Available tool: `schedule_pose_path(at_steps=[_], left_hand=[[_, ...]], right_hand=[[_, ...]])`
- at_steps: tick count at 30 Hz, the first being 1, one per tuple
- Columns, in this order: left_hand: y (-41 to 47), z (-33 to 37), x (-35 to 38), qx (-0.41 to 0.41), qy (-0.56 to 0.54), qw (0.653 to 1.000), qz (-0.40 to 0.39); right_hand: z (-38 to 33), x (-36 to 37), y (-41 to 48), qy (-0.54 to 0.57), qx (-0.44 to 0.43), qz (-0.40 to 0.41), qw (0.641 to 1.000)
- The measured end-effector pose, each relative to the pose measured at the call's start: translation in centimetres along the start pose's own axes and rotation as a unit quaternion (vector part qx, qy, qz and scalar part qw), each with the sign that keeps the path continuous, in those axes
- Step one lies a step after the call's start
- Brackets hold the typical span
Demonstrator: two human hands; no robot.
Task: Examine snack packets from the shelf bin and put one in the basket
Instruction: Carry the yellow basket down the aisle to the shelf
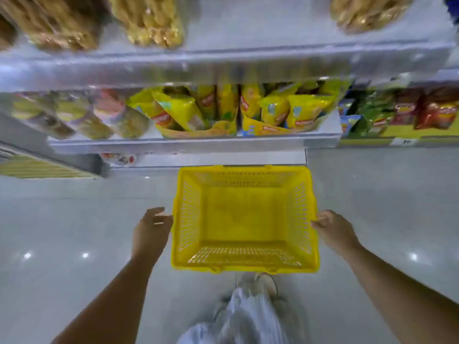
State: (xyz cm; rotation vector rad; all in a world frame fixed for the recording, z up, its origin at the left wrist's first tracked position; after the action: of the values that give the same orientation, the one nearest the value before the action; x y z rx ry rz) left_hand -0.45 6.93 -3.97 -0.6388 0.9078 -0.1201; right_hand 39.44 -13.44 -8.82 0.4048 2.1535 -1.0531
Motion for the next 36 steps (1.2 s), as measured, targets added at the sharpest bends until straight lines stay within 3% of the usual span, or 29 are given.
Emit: schedule_pose_path(at_steps=[9,14,21,30,36], left_hand=[[10.3,-7.4,11.8,-0.05,0.043,0.997,0.028],[9.7,-7.7,11.9,-0.061,0.091,0.993,0.046],[1.0,-1.6,4.9,-0.027,0.057,0.995,0.078],[-14.4,11.8,-6.1,0.078,0.046,0.995,0.05],[-22.1,19.1,-7.3,0.171,0.094,0.981,0.004]], right_hand=[[8.7,7.5,8.3,0.04,0.078,0.15,0.985],[8.6,6.6,7.1,0.034,0.06,0.199,0.978],[6.8,-2.8,-2.8,0.059,0.109,0.253,0.959],[5.1,-19.3,-21.6,0.077,0.174,0.322,0.927],[7.2,-26.5,-31.3,0.09,0.212,0.391,0.891]])
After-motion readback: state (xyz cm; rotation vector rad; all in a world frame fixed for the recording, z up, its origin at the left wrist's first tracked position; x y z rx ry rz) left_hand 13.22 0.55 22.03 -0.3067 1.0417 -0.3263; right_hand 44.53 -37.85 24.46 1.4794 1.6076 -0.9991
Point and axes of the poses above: each hand's wrist, its own y-axis towards the middle knuckle, its own x-axis out of the palm, z = x × y, the point moved 8 cm from there along y, towards the middle knuckle, and after that the axes turned 8 degrees about -x, right-handed, at the moved point
